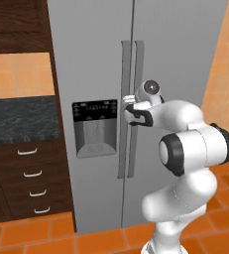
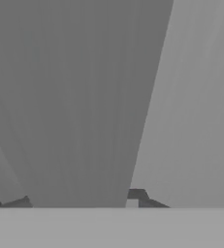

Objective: Take the strawberry from the fridge and place it on top of the pancake, located on the dining counter.

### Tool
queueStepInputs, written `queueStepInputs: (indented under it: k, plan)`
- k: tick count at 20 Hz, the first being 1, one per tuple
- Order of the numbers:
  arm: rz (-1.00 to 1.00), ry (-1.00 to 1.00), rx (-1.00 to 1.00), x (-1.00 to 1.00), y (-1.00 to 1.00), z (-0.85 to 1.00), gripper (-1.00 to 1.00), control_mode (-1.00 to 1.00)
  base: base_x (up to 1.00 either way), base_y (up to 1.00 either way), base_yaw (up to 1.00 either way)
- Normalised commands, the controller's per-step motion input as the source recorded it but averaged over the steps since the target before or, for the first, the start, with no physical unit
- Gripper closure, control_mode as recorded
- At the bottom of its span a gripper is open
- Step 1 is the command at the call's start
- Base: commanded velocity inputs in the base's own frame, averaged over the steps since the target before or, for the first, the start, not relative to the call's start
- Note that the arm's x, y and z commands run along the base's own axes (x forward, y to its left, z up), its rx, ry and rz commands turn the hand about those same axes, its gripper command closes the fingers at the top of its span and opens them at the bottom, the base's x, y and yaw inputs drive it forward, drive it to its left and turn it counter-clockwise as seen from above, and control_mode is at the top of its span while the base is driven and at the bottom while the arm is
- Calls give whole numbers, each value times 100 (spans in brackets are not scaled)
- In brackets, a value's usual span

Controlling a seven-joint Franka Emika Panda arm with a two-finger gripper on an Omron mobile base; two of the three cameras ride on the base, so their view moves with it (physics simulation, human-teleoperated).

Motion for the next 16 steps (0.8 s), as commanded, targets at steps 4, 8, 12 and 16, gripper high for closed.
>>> queueStepInputs:
  k: [4, 8, 12, 16]
  plan:
    - [0, 3, 5, -28, -100, -25, 100, -100, 0, 0, 0]
    - [0, 0, 1, -44, -100, -10, 100, -100, 0, 0, 0]
    - [0, 0, 0, -70, -100, 0, 100, -100, 0, 0, 0]
    - [0, 0, 0, -71, -100, 0, 100, -100, 0, 0, 0]
